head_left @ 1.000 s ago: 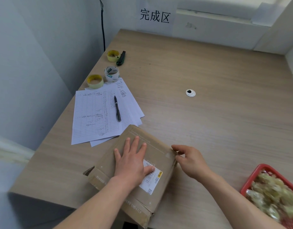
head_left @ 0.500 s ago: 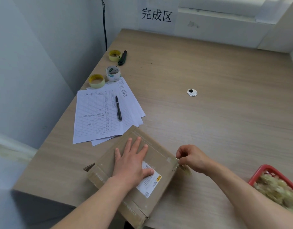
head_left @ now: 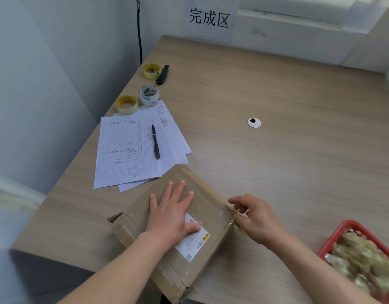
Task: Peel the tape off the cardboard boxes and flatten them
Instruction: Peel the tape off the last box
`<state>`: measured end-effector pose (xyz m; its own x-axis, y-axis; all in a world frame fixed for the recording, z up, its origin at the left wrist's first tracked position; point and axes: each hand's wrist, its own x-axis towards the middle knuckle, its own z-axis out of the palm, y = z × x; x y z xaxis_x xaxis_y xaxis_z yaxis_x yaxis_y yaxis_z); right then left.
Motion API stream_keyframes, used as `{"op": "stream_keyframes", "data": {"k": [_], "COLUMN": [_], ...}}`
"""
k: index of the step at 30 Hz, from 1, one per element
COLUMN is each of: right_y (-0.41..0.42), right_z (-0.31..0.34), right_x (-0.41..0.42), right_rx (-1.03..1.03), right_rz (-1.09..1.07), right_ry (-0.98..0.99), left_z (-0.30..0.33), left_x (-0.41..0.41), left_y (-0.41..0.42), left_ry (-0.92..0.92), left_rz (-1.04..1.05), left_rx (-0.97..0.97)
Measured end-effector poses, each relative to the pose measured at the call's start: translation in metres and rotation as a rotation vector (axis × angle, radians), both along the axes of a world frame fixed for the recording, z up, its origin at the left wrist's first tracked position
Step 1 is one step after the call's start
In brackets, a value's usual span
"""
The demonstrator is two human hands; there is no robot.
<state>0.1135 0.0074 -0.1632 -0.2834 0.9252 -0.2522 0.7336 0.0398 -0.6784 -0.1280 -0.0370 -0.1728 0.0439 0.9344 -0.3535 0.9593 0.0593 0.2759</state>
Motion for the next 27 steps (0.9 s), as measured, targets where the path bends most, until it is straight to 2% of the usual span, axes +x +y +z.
{"op": "stream_keyframes", "data": {"k": [7, 14, 16, 18, 20, 22, 24, 27], "right_y": [-0.010, -0.017, -0.016, -0.014, -0.017, -0.024, -0.031, -0.032], "right_z": [0.005, -0.002, -0.004, -0.003, -0.003, -0.005, -0.006, -0.006], "right_x": [-0.005, -0.013, -0.006, 0.004, 0.010, 0.009, 0.004, -0.005], "right_rx": [0.109, 0.212, 0.188, 0.079, -0.026, -0.029, 0.019, 0.104], "right_rz": [0.039, 0.196, 0.267, 0.246, 0.143, 0.006, -0.090, 0.004], "right_ry": [-0.100, -0.406, -0.343, -0.150, 0.017, 0.107, 0.141, -0.001], "left_z": [0.000, -0.001, 0.000, 0.001, 0.001, 0.001, 0.001, 0.001], "left_x": [0.000, 0.002, 0.002, 0.003, 0.003, 0.002, 0.002, 0.002], "left_y": [0.000, 0.000, 0.000, -0.001, -0.001, 0.001, 0.002, 0.001], "left_ry": [0.008, 0.033, 0.026, 0.020, 0.016, 0.018, 0.021, 0.021], "left_rz": [-0.002, -0.010, -0.010, -0.012, -0.009, -0.006, -0.007, -0.006], "left_rx": [0.002, 0.003, 0.001, -0.004, -0.009, -0.008, -0.012, -0.010]}}
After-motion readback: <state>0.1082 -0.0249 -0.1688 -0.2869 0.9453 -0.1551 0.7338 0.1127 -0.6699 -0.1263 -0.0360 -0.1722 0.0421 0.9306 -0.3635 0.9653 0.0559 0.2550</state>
